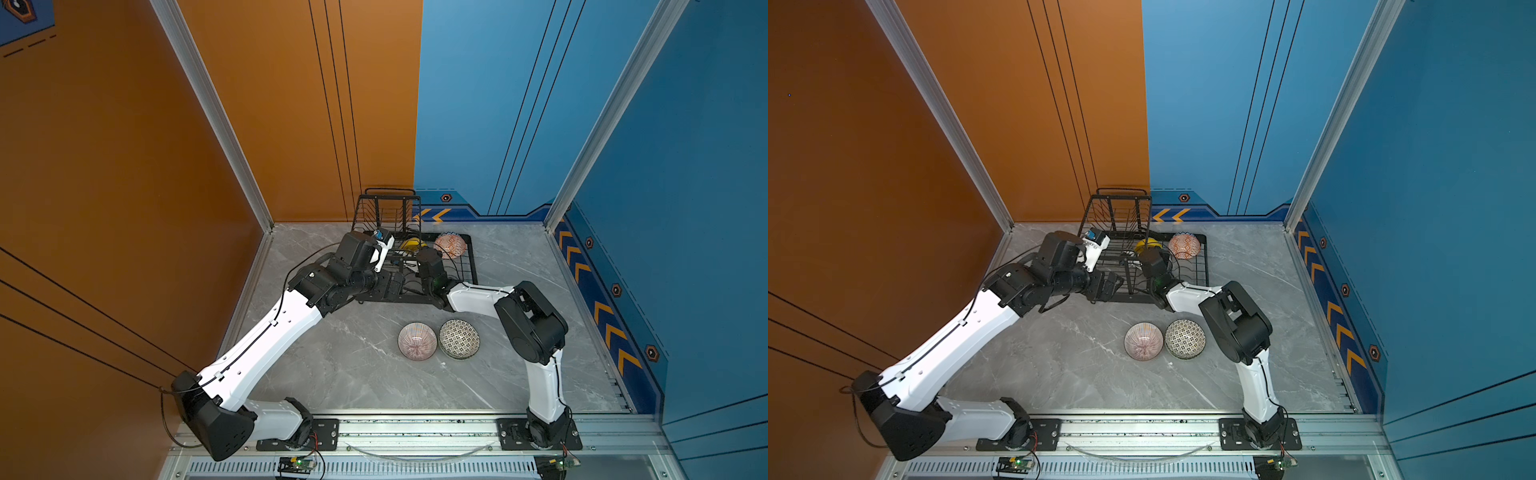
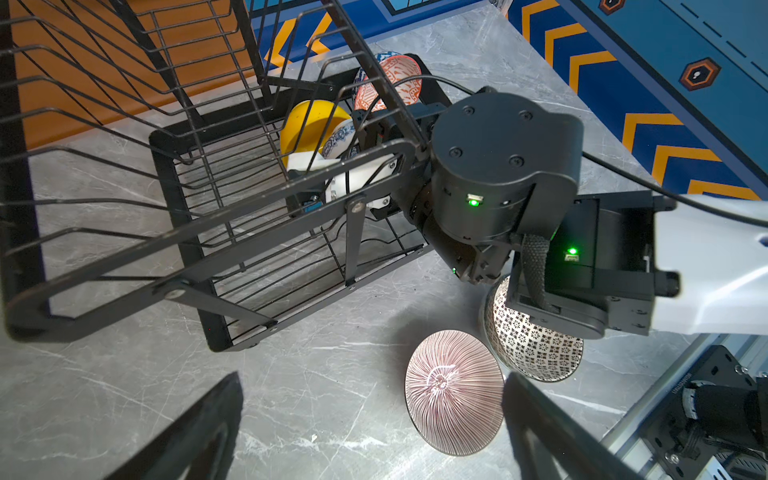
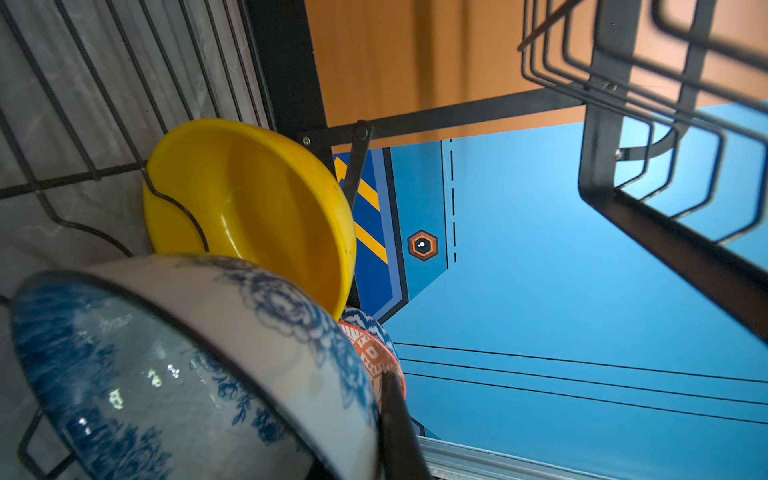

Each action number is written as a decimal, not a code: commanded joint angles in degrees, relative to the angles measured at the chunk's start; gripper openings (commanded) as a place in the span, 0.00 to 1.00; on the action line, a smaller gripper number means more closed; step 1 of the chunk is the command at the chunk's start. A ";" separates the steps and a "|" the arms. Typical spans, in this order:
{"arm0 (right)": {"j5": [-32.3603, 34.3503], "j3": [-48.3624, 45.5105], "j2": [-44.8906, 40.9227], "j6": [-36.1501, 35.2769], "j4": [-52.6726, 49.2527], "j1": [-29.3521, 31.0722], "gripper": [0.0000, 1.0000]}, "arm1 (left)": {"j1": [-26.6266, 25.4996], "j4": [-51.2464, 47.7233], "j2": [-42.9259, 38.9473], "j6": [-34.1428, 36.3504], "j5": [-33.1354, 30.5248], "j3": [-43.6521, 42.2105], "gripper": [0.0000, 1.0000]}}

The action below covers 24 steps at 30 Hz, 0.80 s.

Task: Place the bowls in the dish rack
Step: 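Carry the blue floral bowl into the rack beside the yellow bowl with the right gripper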

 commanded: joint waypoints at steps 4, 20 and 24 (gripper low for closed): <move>3.02 2.17 4.45 -0.34 8.91 0.90 0.00 | 0.61 -0.67 -2.01 0.00 -0.12 -1.41 0.98; -1.67 -3.61 2.86 7.26 11.26 1.32 0.00 | 0.57 -0.77 -2.97 -0.63 -0.63 -2.23 0.98; -2.60 -4.60 2.33 9.27 10.37 1.42 0.00 | 0.56 -0.72 -2.82 -0.72 -0.62 -2.26 0.98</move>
